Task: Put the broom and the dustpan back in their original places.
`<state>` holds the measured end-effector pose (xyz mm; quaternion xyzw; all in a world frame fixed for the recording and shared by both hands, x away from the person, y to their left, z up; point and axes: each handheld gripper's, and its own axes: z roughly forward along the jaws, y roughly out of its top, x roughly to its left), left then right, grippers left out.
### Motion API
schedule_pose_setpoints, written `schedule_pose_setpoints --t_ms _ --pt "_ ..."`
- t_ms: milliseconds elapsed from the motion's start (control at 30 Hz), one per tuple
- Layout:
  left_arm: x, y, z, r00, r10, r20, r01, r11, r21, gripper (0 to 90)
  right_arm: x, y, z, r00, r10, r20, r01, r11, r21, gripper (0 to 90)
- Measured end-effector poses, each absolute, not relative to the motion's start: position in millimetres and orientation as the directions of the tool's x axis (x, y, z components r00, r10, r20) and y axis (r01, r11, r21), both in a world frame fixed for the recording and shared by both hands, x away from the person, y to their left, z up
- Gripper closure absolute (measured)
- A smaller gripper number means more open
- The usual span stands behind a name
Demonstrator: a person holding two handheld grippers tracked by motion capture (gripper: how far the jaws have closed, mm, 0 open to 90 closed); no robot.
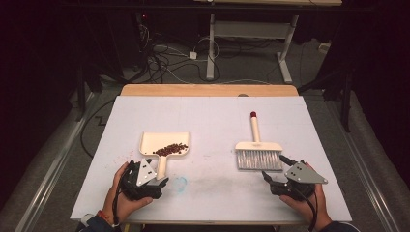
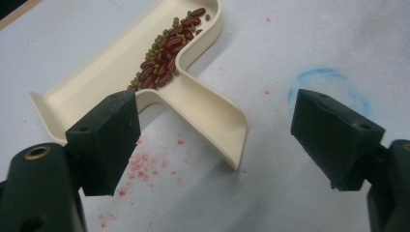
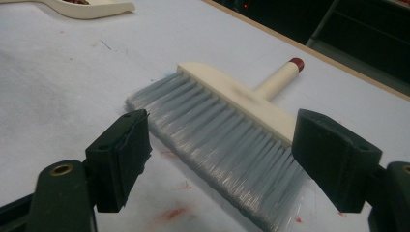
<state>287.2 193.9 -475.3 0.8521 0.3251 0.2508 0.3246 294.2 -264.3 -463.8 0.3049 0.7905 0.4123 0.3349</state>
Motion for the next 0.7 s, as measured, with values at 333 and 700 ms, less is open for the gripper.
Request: schedule_pose_setpoints --t_ms 333,700 --pt "288.2 193.5 -477.4 0.665 0.713 0.224 0.388 -0.586 0.711 17.8 296.8 -261.9 -464.5 -0.596 0.751 -0.284 0.208 0.487 0.848 21.6" --pt "294.0 190.7 -479.8 0.664 0.715 0.217 0.402 -0.587 0.703 17.8 298.4 -265.7 -461.9 -0.585 0.763 -0.274 0.209 0.468 0.859 21.6"
